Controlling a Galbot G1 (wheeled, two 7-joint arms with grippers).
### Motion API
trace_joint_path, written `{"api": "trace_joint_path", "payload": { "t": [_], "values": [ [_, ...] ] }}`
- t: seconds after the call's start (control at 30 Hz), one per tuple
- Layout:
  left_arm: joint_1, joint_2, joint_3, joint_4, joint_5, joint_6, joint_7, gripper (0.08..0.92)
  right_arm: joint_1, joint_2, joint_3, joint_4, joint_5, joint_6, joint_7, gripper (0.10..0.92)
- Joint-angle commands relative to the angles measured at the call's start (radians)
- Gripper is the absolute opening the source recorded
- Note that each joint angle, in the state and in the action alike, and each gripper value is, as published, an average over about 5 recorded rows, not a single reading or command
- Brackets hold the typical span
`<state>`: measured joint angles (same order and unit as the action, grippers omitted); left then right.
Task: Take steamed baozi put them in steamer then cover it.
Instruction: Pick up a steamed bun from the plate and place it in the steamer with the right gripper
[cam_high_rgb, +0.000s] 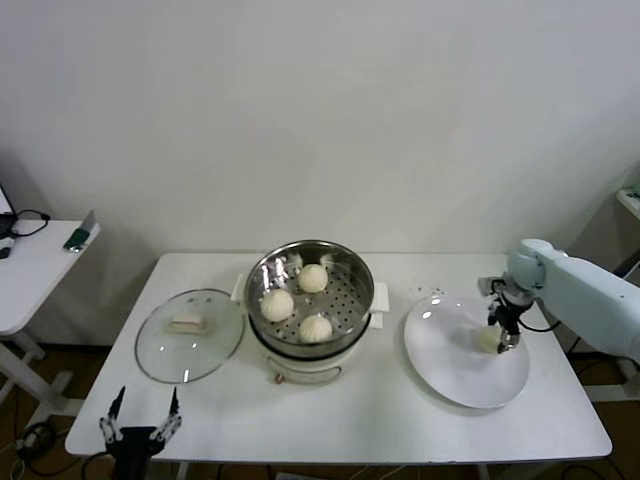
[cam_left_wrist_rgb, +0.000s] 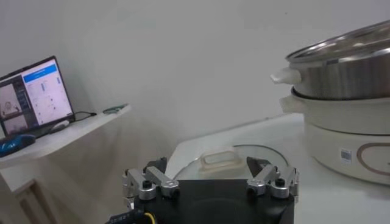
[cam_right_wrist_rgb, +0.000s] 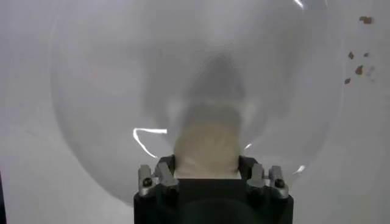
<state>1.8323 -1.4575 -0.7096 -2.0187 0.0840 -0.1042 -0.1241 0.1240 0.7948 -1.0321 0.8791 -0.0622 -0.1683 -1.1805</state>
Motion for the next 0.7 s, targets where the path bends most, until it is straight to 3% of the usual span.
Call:
{"api": "trace_joint_path", "payload": {
  "t": [0.03,0.4,0.7],
  "values": [
    [0.004,0.001,-0.001,-0.002,-0.007,-0.003,0.000,0.823,0.139,0.020,-0.084,0.003,0.118,-0.021,0.009,0.662],
    [0.016,0.013,0.038,-0.024,-0.004,-0.009,0.003,0.823,0.643,0.243,-0.448,-0.020,0.563,-0.080,0.023,0.662],
    [0.052,0.039,0.081,-0.057,0.017,-0.025,0.004,0.823,0.741,0.438,-0.503,0.065,0.753,-0.181,0.096,0.664]
  ]
}}
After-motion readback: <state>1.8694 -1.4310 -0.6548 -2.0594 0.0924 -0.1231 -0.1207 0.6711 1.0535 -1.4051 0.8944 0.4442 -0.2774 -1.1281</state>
